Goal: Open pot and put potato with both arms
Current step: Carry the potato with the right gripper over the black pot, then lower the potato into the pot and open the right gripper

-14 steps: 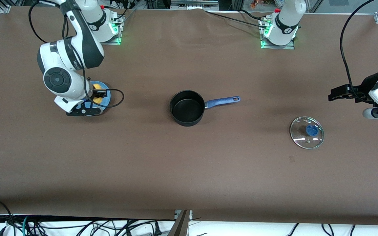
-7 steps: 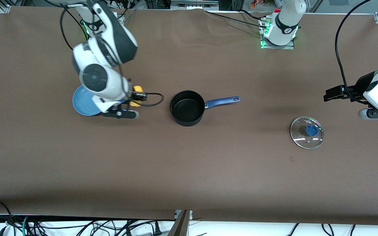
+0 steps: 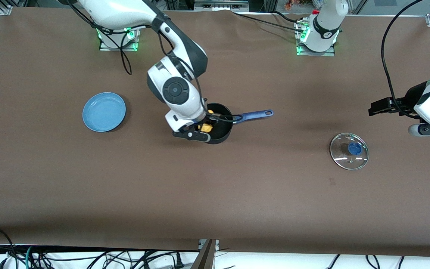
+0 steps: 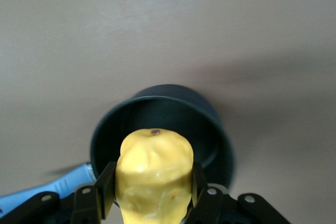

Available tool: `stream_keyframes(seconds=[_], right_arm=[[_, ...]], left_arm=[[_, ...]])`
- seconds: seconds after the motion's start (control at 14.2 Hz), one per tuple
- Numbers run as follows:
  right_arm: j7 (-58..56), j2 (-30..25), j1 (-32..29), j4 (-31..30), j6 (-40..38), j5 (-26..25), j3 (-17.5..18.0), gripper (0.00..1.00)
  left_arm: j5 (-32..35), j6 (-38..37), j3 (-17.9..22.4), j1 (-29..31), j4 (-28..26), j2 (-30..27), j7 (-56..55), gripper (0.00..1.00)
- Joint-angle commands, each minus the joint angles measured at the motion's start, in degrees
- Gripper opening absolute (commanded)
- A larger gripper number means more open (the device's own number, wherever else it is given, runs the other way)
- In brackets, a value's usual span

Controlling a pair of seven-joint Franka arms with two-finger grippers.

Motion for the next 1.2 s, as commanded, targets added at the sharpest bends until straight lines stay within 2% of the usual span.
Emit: stream_keyframes(seconds=[0.0,0.92,1.13], right_arm=[[1.2,2.8,1.5,2.2,1.3,0.0,-0.4,0.22],[1.4,9.5,3.4,1.6,2.1,-3.6,-0.6,0.22],[1.4,9.5,3.4,1.5,2.0,-3.5,-0.6,0.3]], left_arm=[[1.2,-0.9,-0.5,0.4,0.4,-0.4,-0.4,1.0],[1.2,-0.8,-0.5,0.9,0.4,0.0,-0.3,1.0],[1.3,-0.8,-0.5,1.2,0.4,0.1,-0.1,1.0]])
